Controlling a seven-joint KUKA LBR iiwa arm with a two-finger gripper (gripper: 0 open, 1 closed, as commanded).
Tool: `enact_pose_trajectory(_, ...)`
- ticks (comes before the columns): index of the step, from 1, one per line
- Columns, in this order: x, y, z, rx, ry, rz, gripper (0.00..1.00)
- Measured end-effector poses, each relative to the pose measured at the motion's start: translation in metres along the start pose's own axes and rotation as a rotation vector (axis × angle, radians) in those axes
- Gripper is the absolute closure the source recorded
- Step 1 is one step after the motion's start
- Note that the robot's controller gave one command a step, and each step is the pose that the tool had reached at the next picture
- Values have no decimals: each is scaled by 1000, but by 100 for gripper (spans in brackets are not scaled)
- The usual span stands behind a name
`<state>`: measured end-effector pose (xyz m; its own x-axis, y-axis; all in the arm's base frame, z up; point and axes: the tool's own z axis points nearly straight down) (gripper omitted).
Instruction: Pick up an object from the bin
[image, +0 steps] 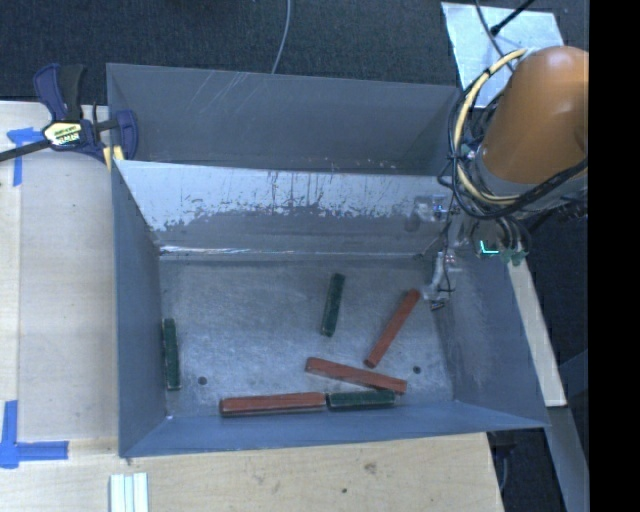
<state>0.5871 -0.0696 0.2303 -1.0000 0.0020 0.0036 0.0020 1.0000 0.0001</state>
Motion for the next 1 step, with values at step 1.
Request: enact_pose_trajectory(1, -2, 0, -4, 1, -8, -1, 0)
